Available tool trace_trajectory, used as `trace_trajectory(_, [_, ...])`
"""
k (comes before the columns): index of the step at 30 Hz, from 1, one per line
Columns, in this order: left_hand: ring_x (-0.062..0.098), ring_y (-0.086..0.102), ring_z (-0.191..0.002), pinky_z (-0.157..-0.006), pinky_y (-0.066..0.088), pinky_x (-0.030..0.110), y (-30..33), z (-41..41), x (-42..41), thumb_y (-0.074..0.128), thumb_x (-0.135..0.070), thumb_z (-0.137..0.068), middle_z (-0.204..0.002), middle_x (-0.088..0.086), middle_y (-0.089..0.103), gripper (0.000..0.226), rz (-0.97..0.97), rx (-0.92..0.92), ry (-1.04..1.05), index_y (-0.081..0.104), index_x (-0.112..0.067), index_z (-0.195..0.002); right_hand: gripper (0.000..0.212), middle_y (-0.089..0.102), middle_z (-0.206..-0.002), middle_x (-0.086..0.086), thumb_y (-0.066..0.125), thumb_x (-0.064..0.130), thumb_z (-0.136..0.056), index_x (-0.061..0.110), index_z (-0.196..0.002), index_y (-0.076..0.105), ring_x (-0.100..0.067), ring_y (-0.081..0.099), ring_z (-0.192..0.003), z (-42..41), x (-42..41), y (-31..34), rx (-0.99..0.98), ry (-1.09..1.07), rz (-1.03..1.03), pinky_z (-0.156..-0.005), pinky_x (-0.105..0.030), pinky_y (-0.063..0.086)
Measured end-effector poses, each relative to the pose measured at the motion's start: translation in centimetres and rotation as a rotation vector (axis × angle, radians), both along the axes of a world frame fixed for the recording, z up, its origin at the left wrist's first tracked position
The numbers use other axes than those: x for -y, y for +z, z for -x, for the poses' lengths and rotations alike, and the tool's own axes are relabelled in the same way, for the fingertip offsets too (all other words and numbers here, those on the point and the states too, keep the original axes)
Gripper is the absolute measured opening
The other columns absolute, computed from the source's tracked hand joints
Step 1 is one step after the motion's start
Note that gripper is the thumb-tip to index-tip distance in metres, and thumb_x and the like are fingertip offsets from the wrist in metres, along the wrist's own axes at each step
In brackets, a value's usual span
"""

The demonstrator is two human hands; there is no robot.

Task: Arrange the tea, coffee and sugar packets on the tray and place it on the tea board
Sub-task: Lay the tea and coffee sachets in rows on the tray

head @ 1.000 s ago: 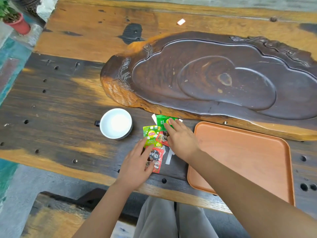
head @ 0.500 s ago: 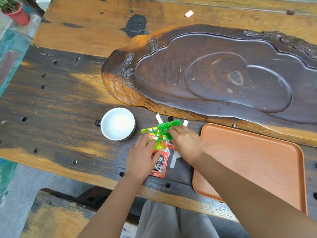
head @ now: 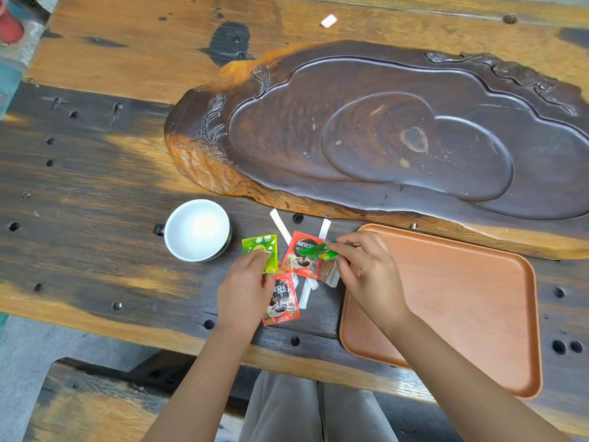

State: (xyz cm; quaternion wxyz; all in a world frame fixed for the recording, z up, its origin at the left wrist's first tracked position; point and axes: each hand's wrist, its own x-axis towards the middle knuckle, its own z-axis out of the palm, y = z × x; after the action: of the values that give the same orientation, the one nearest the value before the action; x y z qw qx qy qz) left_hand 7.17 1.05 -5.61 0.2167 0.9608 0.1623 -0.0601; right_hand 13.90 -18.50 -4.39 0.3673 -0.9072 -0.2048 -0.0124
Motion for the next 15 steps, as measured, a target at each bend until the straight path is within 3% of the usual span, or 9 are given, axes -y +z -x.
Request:
trace_trajectory(2, [0.023, 0.068, -0.097, -0.065, 0.057, 0.038, 0.5, 1.0, -0.3, 0.071, -0.007, -0.074, -0.108, 0.007, 0.071, 0.030, -0.057, 0.093, -0.038, 0.071, -0.011, -0.104, 0.024, 0.065, -0.091, -0.005, 0.054, 0.013, -0.083, 0.012, -0.098, 0.073, -0.021, 0.052, -0.089, 0.4, 1.1, 0.2, 0.023, -0.003, -0.013, -0.078, -0.032, 0.044])
trace_trajectory(6, [0.018, 0.069, -0.072, -0.055, 0.050, 0.022, 2.5, 3.1, -0.7, 0.053, -0.013, -0.085, -0.086, 0.001, 0.075, 0.022, -0.166, 0.258, -0.075, 0.074, -0.011, -0.092, 0.025, 0.067, -0.087, -0.003, 0.053, 0.016, -0.084, 0.013, -0.099, 0.072, -0.023, 0.056, -0.085, 1.0, 3.5, 0.4, 0.028, -0.003, -0.028, -0.072, -0.040, 0.048])
trace_trajectory(11, [0.018, 0.069, -0.078, -0.072, 0.049, 0.022, 4.3, 5.0, 0.6, 0.045, -0.015, -0.095, -0.090, 0.006, 0.074, 0.029, -0.193, 0.452, -0.091, 0.072, -0.005, -0.099, 0.022, 0.070, -0.090, -0.001, 0.053, 0.012, -0.085, 0.011, -0.097, 0.071, -0.022, 0.060, -0.086, 1.4, 6.3, 0.8, 0.139, 0.033, 0.084, -0.073, -0.035, 0.046])
trace_trajectory(15, [0.017, 0.068, -0.092, -0.089, 0.046, 0.025, 4.1, 3.4, 4.8, 0.049, -0.009, -0.090, -0.098, 0.006, 0.074, 0.026, -0.127, 0.515, -0.288, 0.073, -0.006, -0.099, 0.023, 0.071, -0.091, -0.002, 0.050, 0.015, -0.091, 0.011, -0.097, 0.072, -0.018, 0.057, -0.091, 1.3, 8.8, 0.2, 0.238, 0.072, 0.174, -0.077, -0.031, 0.044])
